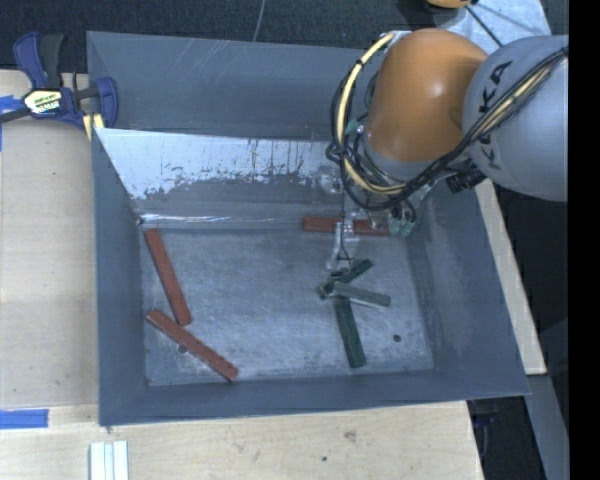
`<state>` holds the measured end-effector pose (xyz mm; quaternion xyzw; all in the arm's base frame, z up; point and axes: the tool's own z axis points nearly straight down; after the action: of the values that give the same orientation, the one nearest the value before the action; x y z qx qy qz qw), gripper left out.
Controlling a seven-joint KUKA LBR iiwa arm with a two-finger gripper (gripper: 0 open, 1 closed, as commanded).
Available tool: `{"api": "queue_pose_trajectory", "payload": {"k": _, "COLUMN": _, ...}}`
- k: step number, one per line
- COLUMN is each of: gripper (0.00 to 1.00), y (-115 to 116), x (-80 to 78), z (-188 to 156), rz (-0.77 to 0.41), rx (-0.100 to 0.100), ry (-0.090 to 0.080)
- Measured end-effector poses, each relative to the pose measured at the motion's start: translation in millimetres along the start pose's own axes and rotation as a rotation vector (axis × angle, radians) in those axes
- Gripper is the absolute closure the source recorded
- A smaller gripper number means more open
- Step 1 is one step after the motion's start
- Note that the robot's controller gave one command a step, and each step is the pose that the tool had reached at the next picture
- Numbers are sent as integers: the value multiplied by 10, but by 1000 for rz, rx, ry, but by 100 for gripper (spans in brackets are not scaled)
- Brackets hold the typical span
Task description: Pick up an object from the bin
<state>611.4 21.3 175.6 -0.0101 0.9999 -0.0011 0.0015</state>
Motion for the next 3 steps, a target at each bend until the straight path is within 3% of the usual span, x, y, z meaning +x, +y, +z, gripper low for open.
{"api": "queue_pose_trajectory", "payload": {"k": 1, "gripper": 0, "y": -250, "x": 59, "z": 373, "rz": -67, "rx": -4, "ry": -7}}
{"api": "queue_pose_trajectory", "payload": {"k": 2, "gripper": 100, "y": -294, "x": 97, "z": 1018, "rz": 85, "rx": -3, "ry": -6}}
{"api": "queue_pose_trajectory", "payload": {"k": 3, "gripper": 100, "y": -294, "x": 97, "z": 1018, "rz": 85, "rx": -4, "ry": -6}}
